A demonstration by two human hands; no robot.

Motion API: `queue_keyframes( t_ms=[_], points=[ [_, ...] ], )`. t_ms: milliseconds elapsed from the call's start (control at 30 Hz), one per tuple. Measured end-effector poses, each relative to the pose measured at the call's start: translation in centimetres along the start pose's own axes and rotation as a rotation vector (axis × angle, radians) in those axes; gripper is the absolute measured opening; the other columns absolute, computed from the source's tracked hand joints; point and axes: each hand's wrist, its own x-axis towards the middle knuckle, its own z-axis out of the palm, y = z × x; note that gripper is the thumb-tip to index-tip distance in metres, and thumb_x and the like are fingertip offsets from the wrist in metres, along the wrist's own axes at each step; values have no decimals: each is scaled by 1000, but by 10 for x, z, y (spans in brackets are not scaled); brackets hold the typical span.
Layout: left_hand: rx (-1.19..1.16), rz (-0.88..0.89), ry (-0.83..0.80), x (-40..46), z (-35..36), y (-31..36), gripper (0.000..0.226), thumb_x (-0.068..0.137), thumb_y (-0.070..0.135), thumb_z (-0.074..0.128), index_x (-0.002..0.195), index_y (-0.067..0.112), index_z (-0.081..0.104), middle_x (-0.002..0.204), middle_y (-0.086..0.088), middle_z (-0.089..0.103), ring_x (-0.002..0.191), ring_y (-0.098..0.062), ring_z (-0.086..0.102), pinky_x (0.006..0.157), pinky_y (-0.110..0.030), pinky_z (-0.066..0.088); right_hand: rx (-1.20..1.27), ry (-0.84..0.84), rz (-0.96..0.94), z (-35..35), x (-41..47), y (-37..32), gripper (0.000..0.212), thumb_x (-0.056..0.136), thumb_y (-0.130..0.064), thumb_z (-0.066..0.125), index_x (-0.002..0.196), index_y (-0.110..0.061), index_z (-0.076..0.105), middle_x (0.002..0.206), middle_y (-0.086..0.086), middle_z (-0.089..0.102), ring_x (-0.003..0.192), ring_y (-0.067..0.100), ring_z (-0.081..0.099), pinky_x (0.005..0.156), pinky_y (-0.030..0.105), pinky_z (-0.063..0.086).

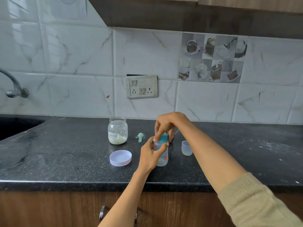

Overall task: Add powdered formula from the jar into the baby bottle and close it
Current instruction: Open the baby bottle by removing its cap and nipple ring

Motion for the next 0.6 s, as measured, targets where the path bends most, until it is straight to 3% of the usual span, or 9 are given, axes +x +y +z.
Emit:
queue_keyframes(
  t_ms=[100, 233, 300, 400, 467, 533, 600],
  points=[
    [1, -15, 1, 1, 0, -1, 28, 81, 30, 71, 104, 14, 64, 95, 4, 72, 85, -5, 67, 71, -17, 52, -80, -25, -50, -3, 1, -2, 38, 70, -18, 84, 105, -16, 70, 121, 7, 63, 104, 28, 66, 70, 28, 59],
    [-20, -26, -8, 1, 0, -3, 30, 81, 30, 71, 108, 16, 64, 99, 6, 72, 88, -3, 68, 74, -18, 53, -112, -79, -62, -6, -1, -5, 41, 73, -12, 81, 110, -23, 67, 125, 3, 57, 109, 22, 58, 76, 26, 54],
    [-7, -15, -3, 1, 0, -3, 31, 82, 32, 71, 108, 17, 64, 100, 8, 72, 89, -1, 67, 73, -15, 52, -48, -63, -47, -7, -3, -5, 48, 75, -27, 80, 119, -23, 63, 130, 8, 53, 113, 27, 59, 84, 33, 56],
    [-10, -25, -7, 2, 0, -1, 33, 82, 33, 70, 110, 16, 63, 102, 7, 71, 90, -2, 67, 72, -10, 50, -64, -14, 23, -7, -6, -6, 62, 74, -48, 75, 126, -19, 59, 129, 12, 55, 86, 29, 70, 80, 37, 59],
    [-13, -22, -7, 1, 0, -2, 32, 82, 32, 70, 108, 15, 63, 100, 4, 72, 88, -3, 67, 71, -12, 51, -78, -10, 40, -6, -5, -6, 51, 77, -38, 76, 120, -16, 62, 126, 13, 59, 80, 31, 72, 77, 38, 60],
    [-3, -20, -6, 1, 0, -2, 31, 81, 33, 71, 106, 15, 63, 99, 4, 72, 88, -5, 67, 74, -16, 52, -89, -16, 7, -6, -5, -6, 31, 77, -21, 77, 106, -20, 67, 124, 13, 60, 91, 34, 71, 78, 39, 60],
    [-4, -23, -9, 1, 0, -2, 32, 81, 34, 71, 107, 16, 63, 99, 4, 72, 89, -6, 68, 75, -18, 53, -111, -43, -22, -6, -7, -7, 25, 76, -17, 76, 97, -27, 68, 127, 9, 58, 103, 31, 67, 79, 38, 59]
  ],
)
